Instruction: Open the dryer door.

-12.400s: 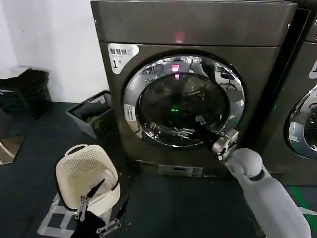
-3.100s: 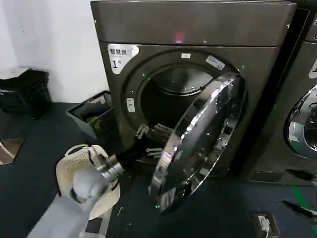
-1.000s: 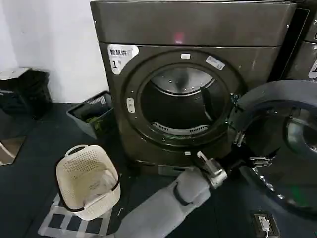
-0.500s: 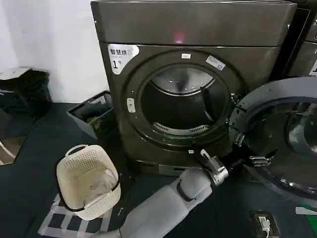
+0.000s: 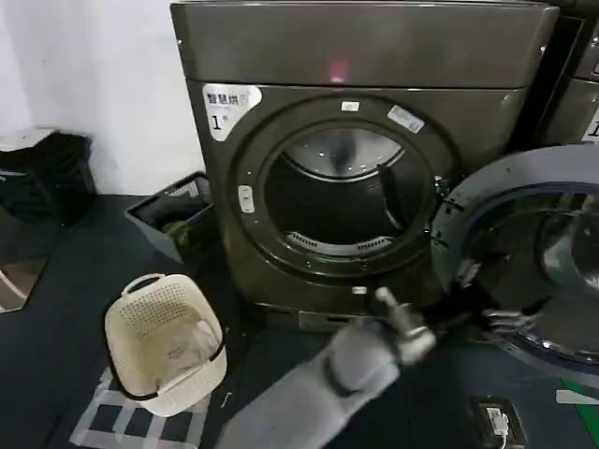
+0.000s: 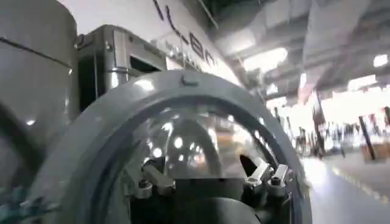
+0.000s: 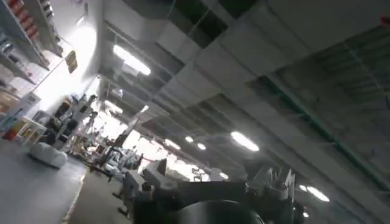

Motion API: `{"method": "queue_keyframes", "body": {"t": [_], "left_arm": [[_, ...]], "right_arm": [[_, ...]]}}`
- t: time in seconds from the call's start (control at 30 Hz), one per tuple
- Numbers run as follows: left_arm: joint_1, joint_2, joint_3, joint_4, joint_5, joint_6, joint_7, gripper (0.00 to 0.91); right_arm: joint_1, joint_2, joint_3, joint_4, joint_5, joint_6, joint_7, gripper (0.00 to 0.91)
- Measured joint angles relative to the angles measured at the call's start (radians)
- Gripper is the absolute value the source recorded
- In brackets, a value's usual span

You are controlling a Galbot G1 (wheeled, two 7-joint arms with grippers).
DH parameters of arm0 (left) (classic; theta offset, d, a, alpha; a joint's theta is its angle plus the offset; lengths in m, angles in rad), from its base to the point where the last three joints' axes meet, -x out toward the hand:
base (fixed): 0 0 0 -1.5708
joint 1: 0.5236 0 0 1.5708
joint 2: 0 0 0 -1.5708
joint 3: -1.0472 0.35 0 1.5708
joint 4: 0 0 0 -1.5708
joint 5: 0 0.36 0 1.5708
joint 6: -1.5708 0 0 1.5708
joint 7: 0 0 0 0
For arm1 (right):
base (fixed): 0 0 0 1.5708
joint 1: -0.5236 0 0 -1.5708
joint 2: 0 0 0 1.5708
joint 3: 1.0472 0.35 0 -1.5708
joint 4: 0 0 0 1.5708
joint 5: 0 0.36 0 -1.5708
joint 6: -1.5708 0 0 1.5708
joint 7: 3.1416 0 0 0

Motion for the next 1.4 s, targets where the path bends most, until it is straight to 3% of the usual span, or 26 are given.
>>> {"method": "queue_keyframes", "body": {"t": [0.17,0.4,0.57,0.73,1.03,1.4], "left_arm": [[0.061,0.171,-0.09,-0.157,-0.062,0.081,0.019,0.907],[0.137,0.391,-0.213,-0.334,-0.165,0.12,0.005,0.907],[0.197,0.531,-0.324,-0.425,-0.298,0.242,-0.05,0.907],[0.267,0.642,-0.436,-0.486,-0.352,0.269,-0.102,0.907],[0.447,0.785,-0.655,-0.501,-0.455,0.42,-0.218,0.907],[0.571,0.94,-0.912,-0.396,-0.791,0.618,-0.411,0.907]], "right_arm": [[0.0,-0.015,-0.015,-0.013,0.0,0.008,-0.002,0.907],[0.002,-0.034,-0.035,-0.015,0.0,0.009,-0.006,0.907],[0.011,-0.048,-0.059,-0.015,0.0,0.008,-0.007,0.907],[0.016,-0.066,-0.08,-0.023,-0.002,0.008,-0.013,0.907],[0.029,-0.098,-0.12,-0.044,-0.003,0.007,-0.033,0.907],[0.053,-0.12,-0.169,-0.05,-0.006,0.009,-0.054,0.907]]}}
